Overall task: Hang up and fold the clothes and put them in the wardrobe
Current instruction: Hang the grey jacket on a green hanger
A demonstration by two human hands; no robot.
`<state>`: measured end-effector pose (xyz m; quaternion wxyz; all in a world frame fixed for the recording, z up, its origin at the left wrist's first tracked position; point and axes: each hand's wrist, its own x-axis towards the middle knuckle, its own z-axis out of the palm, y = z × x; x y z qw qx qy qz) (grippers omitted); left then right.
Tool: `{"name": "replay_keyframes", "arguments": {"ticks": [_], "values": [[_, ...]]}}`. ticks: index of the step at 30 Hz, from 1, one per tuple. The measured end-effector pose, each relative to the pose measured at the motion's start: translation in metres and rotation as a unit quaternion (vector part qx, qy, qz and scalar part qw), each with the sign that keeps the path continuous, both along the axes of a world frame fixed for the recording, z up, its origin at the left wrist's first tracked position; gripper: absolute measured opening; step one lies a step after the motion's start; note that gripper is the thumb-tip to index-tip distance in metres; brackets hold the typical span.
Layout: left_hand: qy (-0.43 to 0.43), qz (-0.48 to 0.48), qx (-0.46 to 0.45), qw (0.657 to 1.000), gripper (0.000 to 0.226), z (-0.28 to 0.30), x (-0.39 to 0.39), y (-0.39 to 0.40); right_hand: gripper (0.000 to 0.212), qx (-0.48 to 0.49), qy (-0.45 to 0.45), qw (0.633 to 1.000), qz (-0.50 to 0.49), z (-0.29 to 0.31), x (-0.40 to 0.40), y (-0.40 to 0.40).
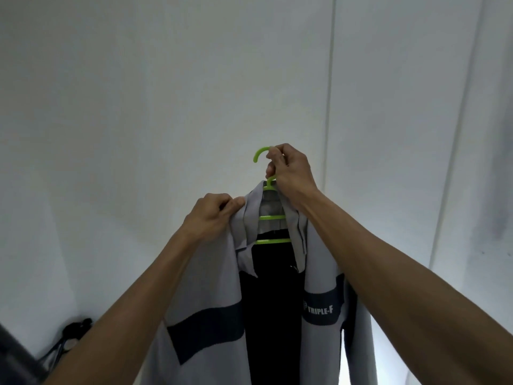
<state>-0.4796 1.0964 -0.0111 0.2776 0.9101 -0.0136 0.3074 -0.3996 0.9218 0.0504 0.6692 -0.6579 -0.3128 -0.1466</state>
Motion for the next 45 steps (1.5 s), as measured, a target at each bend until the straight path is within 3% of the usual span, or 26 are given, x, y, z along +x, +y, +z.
{"name": "replay_keyframes", "arguments": {"ticks": [4,6,9,13,15,20,24,30,33,37,42,45], "values": [[0.015,-0.001,0.007,1.000,0.049,-0.003,0.013,0.001,0.018,-0.017,-0.021,0.999,-0.044,-0.008,0.010,-0.014],[0.004,0.033,0.007,0.999,0.051,-0.001,0.015,0.008,0.030,-0.070,-0.070,0.989,-0.111,-0.017,0.012,-0.023],[-0.021,0.100,0.002,0.995,0.051,0.009,0.016,0.017,0.058,-0.178,-0.105,0.955,-0.214,-0.062,0.008,-0.044],[-0.046,0.114,-0.020,0.992,0.051,0.021,0.023,0.021,0.068,-0.284,-0.106,0.898,-0.319,-0.129,-0.002,-0.051],[-0.056,0.121,-0.021,0.991,0.052,0.024,0.025,0.022,0.060,-0.289,-0.088,0.902,-0.310,-0.140,-0.007,-0.041],[-0.076,0.133,0.005,0.988,0.045,0.022,0.021,0.023,0.012,-0.246,-0.027,0.943,-0.223,-0.125,-0.010,-0.031],[-0.118,0.199,0.005,0.973,0.040,0.018,0.011,0.034,0.004,-0.175,-0.044,0.953,-0.244,-0.095,-0.014,-0.051],[-0.135,0.179,-0.025,0.974,0.041,0.022,0.009,0.024,0.029,-0.278,-0.089,0.930,-0.222,-0.059,-0.036,-0.046],[-0.134,0.153,-0.017,0.979,0.040,0.028,0.007,0.019,0.018,-0.248,-0.088,0.933,-0.245,-0.057,-0.023,-0.042],[-0.126,0.137,-0.037,0.982,0.045,0.031,0.003,0.023,0.042,-0.266,-0.125,0.939,-0.181,-0.048,-0.006,-0.040],[-0.115,0.130,-0.051,0.983,0.050,0.031,0.001,0.008,0.065,-0.198,-0.174,0.947,-0.184,-0.022,-0.016,-0.013],[-0.097,0.118,-0.064,0.986,0.052,0.026,0.003,-0.002,0.055,-0.098,-0.093,0.981,-0.136,0.005,-0.022,0.000]]}}
